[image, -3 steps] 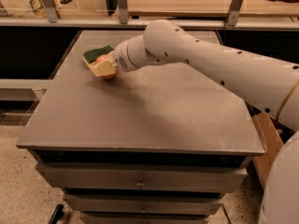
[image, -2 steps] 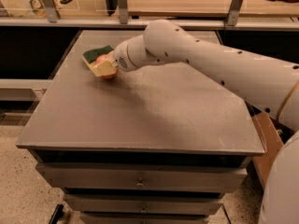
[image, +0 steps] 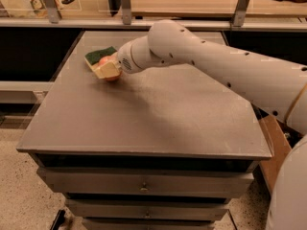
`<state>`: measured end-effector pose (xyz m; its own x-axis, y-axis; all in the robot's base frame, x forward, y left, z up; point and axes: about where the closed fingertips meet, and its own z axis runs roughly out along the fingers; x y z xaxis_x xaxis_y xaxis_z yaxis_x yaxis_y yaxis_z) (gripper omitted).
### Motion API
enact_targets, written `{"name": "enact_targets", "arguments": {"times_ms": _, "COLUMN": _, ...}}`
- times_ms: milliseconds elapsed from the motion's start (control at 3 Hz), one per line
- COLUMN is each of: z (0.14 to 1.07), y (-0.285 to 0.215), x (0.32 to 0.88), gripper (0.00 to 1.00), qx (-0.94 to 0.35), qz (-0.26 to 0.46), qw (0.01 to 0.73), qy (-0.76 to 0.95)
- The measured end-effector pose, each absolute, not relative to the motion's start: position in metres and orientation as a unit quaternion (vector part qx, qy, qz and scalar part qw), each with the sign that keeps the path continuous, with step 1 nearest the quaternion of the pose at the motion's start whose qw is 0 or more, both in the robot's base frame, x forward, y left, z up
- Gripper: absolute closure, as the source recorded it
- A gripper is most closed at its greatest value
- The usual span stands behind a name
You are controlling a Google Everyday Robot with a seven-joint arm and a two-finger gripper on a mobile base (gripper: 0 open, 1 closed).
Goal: Move apple near sponge
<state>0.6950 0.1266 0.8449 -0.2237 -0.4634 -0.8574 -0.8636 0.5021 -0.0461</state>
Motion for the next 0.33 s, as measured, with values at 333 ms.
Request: {"name": "enact_targets", "arguments": {"times_ms": 333, "z": 0.8449, "y": 0.1267, "x": 0.695, "gripper": 0.59, "qx": -0.444, "qz": 0.229, "qw": 0.438, "qy": 0.748}}
